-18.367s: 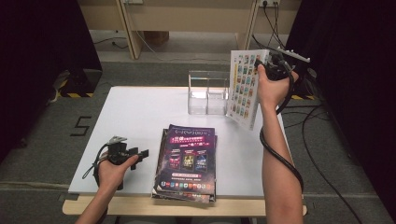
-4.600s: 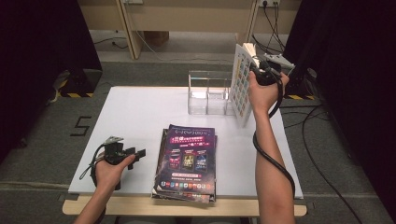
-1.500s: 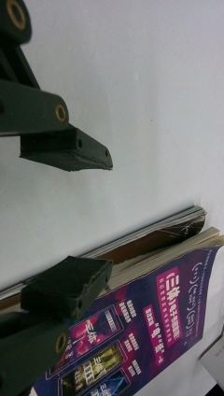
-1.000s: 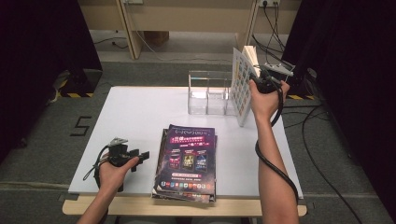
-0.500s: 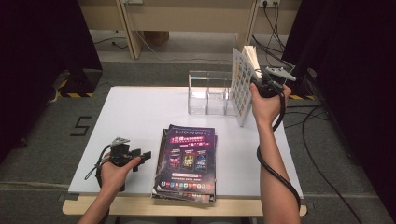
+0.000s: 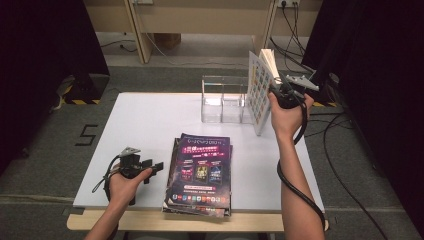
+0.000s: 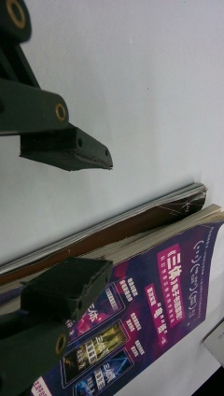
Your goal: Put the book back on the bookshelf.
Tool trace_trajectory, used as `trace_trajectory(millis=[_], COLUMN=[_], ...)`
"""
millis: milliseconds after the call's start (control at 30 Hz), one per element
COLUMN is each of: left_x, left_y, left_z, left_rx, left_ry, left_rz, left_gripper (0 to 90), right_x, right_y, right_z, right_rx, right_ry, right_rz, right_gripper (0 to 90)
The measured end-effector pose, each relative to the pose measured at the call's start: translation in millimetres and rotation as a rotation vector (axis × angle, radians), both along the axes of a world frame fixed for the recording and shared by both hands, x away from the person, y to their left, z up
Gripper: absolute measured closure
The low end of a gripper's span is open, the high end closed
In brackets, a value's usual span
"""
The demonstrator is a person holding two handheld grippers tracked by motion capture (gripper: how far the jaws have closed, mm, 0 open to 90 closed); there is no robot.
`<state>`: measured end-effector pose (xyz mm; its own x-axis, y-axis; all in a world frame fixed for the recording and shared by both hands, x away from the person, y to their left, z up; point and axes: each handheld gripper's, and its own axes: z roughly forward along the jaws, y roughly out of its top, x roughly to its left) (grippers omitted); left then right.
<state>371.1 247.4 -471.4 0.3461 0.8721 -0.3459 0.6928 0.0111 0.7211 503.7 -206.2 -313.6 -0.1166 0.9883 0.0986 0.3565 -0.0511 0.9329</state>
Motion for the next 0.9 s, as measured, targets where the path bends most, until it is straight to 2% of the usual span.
trace_trajectory(millis=[100, 267, 533, 767, 900], left_x=[-0.1, 0.0, 0.4, 1.0, 1.7], left_y=[-1.1, -2.9, -5.0, -8.8, -11.6], left_z=[-0.1, -0.2, 1.2, 2.0, 3.5], left_rx=[0.002, -0.003, -0.004, -0.026, -0.024], left_ry=[0.001, 0.000, -0.008, -0.011, -0.016], left_rz=[-0.001, -0.002, -0.006, -0.019, -0.023], left_gripper=[43.3, 43.3, 43.3, 44.3, 44.3], right_x=[-2.3, -7.7, -14.7, -25.2, -30.5], right_y=[-2.8, -6.1, -9.3, -13.3, -17.1], right_z=[0.2, -1.1, -4.7, -9.8, -13.3], right_rx=[-0.004, 0.012, 0.007, 0.018, 0.017], right_ry=[-0.009, 0.001, -0.001, 0.017, 0.023], right_rz=[0.002, 0.003, 0.016, 0.026, 0.026], right_gripper=[60.6, 59.9, 59.8, 59.8, 59.7])
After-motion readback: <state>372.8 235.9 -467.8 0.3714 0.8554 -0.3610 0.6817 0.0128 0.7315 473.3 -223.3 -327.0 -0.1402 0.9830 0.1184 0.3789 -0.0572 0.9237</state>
